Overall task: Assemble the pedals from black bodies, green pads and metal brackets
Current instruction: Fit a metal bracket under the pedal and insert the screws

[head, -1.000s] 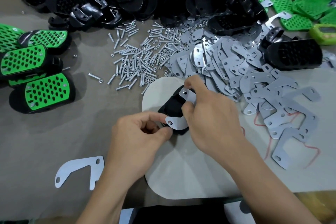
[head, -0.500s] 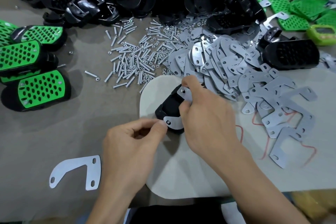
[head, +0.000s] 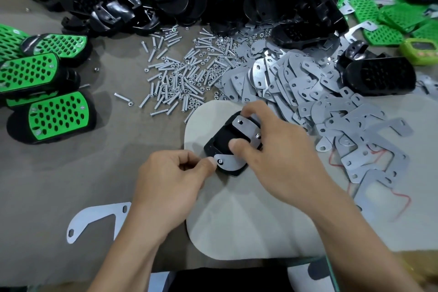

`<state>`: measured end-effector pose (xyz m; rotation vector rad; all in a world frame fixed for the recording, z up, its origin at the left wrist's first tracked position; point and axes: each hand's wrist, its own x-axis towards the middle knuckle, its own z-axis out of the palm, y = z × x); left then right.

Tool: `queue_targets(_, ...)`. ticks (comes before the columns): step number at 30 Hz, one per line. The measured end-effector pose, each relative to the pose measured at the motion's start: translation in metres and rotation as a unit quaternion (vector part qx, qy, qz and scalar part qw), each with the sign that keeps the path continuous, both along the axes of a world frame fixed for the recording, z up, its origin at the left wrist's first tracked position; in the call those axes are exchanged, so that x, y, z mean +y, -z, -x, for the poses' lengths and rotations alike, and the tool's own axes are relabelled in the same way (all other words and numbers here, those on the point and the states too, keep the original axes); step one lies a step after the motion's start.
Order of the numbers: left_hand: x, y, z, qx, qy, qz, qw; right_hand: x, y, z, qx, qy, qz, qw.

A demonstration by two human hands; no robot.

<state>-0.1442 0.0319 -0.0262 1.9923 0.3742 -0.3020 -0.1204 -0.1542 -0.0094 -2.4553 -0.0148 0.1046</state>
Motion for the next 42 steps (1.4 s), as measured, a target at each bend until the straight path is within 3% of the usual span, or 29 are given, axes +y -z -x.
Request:
queue_targets(6,-0.003,-0.004,0.000,-0.020,-0.025,-0.026,0.999,-0.024,0.007,0.001,-0.026,0.060,-0.122,0.990)
queue_targets(8,-0.002,-0.006,0.001,-0.063,-0.033,-0.058,0.996,-0.022,0.010,0.002,-0.032,0.066,-0.119,0.990)
queue_targets(12,-0.013,-0.012,0.001,-0.132,0.020,-0.035,0.990,-0.022,0.014,0.005,-0.044,0.078,-0.118,0.989)
queue_targets(15,-0.034,-0.014,0.000,-0.177,0.072,-0.119,0.974,-0.023,0.010,0.001,-0.017,0.076,-0.108,0.991)
queue_targets(19,-0.052,-0.010,-0.006,-0.182,0.059,-0.175,0.966,-0.024,0.004,-0.012,0.003,0.094,-0.112,0.989)
queue_targets(23,-0.048,-0.009,-0.013,-0.184,0.083,-0.199,0.959,-0.013,0.008,0.003,-0.075,0.064,-0.079,0.992)
queue_targets(33,-0.039,-0.006,-0.033,-0.185,0.139,-0.156,0.960,-0.028,0.016,0.011,-0.077,-0.008,-0.087,0.993)
queue_targets(42,-0.052,-0.005,-0.038,-0.197,0.091,-0.151,0.964,-0.029,0.019,0.014,-0.089,-0.018,-0.057,0.994)
